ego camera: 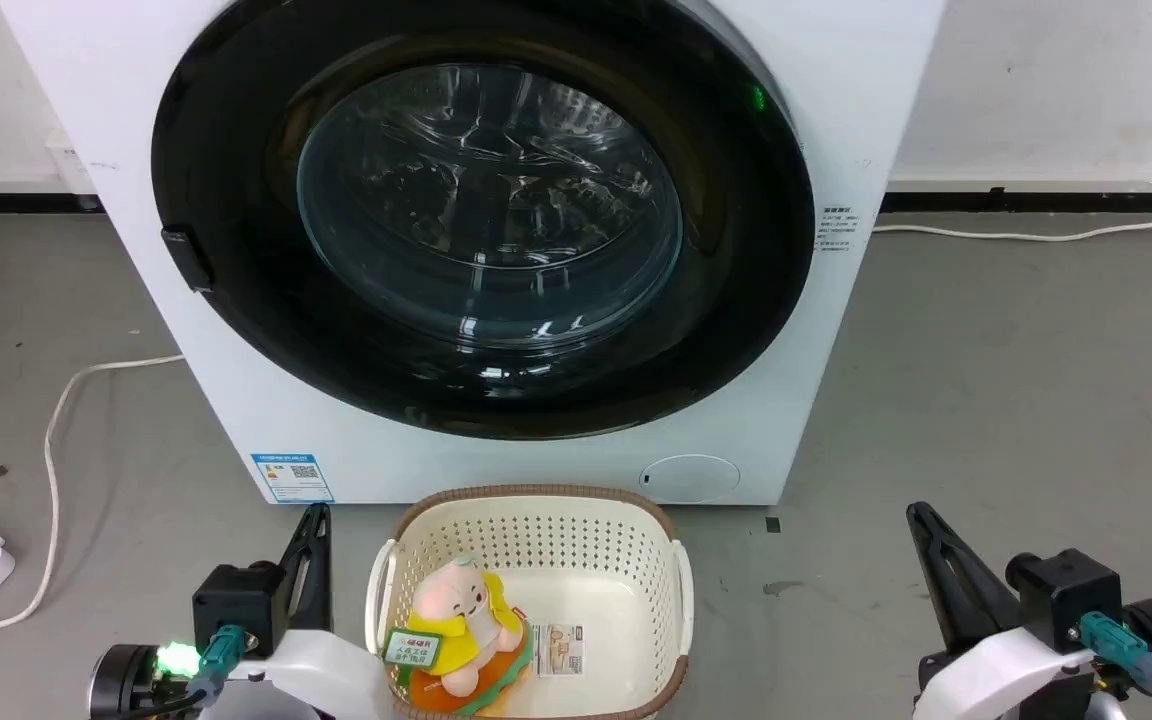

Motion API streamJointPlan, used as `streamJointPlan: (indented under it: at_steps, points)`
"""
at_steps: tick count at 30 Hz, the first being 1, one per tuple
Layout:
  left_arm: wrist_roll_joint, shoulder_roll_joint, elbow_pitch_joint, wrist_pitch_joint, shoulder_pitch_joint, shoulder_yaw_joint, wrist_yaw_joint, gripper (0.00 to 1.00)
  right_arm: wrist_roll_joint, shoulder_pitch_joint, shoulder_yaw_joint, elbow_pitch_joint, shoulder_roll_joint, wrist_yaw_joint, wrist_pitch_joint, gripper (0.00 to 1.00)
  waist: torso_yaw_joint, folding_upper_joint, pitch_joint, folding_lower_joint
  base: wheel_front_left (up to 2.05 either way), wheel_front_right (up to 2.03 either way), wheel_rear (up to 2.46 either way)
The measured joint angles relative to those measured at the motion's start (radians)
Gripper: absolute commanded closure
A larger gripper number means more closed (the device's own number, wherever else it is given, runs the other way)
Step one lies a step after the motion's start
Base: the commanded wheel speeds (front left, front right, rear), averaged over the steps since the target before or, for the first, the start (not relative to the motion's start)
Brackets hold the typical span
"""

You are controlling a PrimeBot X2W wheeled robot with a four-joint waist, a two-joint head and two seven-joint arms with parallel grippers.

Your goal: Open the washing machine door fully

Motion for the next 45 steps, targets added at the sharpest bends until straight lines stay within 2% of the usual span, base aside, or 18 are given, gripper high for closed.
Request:
streamJointPlan:
  at_steps: [45]
  points:
    - [0.0,0.0,0.0,0.0,0.0,0.0,0.0,1.0,0.0,0.0,0.0,0.0,0.0,0.0,0.0,1.0,0.0,0.0,0.0,0.0,0.0,0.0,0.0]
